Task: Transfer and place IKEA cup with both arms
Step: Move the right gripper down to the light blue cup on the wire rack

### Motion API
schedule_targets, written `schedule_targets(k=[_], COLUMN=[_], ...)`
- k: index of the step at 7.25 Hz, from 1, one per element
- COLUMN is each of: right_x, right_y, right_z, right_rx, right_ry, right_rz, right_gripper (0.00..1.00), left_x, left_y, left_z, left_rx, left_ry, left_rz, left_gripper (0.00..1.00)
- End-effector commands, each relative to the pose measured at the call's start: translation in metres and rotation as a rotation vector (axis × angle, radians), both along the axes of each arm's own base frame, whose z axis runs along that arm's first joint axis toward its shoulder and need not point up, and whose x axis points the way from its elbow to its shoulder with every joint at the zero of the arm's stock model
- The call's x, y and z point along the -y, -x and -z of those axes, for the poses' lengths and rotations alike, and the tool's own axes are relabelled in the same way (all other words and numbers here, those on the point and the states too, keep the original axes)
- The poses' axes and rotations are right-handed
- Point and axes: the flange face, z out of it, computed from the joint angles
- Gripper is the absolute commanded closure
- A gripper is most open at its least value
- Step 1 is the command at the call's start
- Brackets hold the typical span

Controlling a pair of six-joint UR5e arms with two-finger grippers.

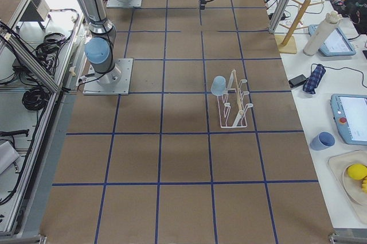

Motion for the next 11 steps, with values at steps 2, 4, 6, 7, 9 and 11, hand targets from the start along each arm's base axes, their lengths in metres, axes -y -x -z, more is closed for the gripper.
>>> schedule_targets(k=[2,4,6,7,9,11], right_x=[0.001,0.016,0.053,0.08,0.114,0.122], right_y=[0.002,0.024,0.059,0.07,0.125,0.182], right_z=[0.0,-0.008,0.001,0.026,0.083,0.111], right_rx=[0.009,0.011,0.045,0.034,0.009,0.006], right_ry=[0.001,0.058,0.165,0.171,0.09,0.058], right_rz=[-0.003,0.007,0.067,0.073,0.073,0.074], right_gripper=[0.0,0.0,0.0,0.0,0.0,0.0], left_x=[-0.001,-0.007,-0.006,-0.009,-0.009,-0.009], left_y=[0.0,0.0,0.002,0.002,0.002,0.002], left_z=[-0.001,-0.004,-0.008,-0.007,-0.007,-0.008], left_rx=[0.001,0.01,0.009,0.009,0.007,0.004], left_ry=[0.002,0.007,0.013,0.011,0.011,0.013], left_rz=[0.0,0.0,0.003,0.003,0.003,0.003], left_gripper=[0.0,0.0,0.0,0.0,0.0,0.0])
